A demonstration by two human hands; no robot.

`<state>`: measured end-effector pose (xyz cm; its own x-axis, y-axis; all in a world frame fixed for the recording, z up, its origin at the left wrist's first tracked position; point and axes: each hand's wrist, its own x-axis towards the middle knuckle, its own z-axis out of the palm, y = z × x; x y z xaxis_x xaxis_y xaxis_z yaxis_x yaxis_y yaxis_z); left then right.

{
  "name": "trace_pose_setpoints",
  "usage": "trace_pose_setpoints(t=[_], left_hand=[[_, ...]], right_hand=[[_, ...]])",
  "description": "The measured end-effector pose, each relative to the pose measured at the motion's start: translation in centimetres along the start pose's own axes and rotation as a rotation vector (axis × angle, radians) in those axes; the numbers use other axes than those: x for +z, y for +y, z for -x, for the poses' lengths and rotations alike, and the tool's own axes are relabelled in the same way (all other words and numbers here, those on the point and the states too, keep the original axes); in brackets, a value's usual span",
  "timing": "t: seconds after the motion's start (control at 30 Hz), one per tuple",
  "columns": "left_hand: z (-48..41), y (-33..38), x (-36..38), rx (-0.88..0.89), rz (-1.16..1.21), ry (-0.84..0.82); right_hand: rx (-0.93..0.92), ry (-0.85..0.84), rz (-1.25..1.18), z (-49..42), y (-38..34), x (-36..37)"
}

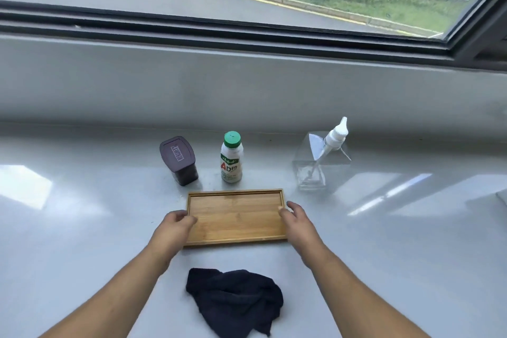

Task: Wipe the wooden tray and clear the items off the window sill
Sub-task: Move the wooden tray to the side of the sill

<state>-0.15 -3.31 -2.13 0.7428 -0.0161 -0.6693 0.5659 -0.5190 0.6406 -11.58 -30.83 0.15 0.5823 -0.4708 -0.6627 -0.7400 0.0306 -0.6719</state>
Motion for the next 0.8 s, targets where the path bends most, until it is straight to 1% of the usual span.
trace_pose_setpoints(t=[0.17, 0.27, 0.47, 0.63, 0.8], left_hand=[[1.2, 1.4, 1.7, -0.062, 0.071, 0.044], [3.2, 1.2, 2.1, -0.079, 0.110, 0.052], [9.2, 2.5, 2.5, -0.063, 0.203, 0.012], [12.1, 4.8, 3.8, 0.007, 0.227, -0.104], [13.9, 7.1, 6.1, 0.093, 0.194, -0.238]], right_hand=[[0.030, -0.087, -0.132, -1.5, -0.2, -1.0], [-0.026, -0.112, -0.169, -1.3, 0.1, -2.3], [-0.097, -0.118, -0.178, 1.5, 0.3, -5.9], [-0.166, -0.021, -0.168, 4.3, 0.2, -10.0], [-0.148, 0.126, -0.200, 7.4, 2.2, -14.2]])
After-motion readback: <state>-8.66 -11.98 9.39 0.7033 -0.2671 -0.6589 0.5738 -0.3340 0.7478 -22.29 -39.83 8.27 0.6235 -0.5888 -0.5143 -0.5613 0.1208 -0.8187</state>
